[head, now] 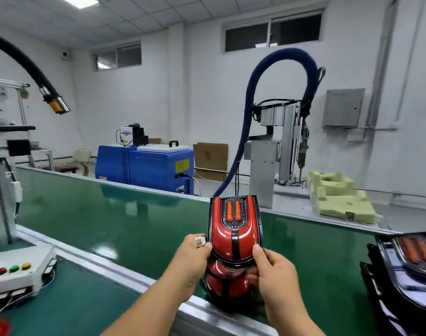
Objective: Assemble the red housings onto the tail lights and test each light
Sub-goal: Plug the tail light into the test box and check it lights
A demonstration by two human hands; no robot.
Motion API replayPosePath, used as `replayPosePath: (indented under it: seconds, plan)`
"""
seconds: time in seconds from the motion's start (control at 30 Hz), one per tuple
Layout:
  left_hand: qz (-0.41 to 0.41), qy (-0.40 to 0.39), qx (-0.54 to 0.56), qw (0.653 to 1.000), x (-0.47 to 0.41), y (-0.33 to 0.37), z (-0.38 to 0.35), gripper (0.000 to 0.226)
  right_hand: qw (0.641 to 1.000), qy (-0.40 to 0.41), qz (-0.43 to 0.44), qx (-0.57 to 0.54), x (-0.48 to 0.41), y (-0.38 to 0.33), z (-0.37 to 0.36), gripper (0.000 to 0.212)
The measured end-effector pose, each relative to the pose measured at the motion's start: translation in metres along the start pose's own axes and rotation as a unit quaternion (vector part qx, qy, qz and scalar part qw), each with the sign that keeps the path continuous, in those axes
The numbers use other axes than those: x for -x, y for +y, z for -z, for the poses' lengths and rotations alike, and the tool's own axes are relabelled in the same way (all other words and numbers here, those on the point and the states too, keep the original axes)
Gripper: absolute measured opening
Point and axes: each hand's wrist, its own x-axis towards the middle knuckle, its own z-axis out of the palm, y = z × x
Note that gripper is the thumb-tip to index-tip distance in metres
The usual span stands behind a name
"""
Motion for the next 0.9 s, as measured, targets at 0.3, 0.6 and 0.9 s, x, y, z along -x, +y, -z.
replayPosePath:
  seconds: [0.3,0.6,0.9]
  plan:
    - [-0.006,-0.060,-0.098,0.993,0.028,-0.022,-0.079,0.012,0.989,0.123,-0.040,0.067,0.024,0.019,0.083,0.018]
    - [-0.095,0.014,-0.338,0.936,0.043,-0.028,-0.103,0.015,0.976,0.147,-0.102,0.125,0.022,0.031,0.097,0.033]
    - [-0.138,-0.007,-0.472,0.870,0.045,-0.037,-0.103,0.030,0.912,0.043,-0.058,0.403,0.015,0.026,0.105,0.026]
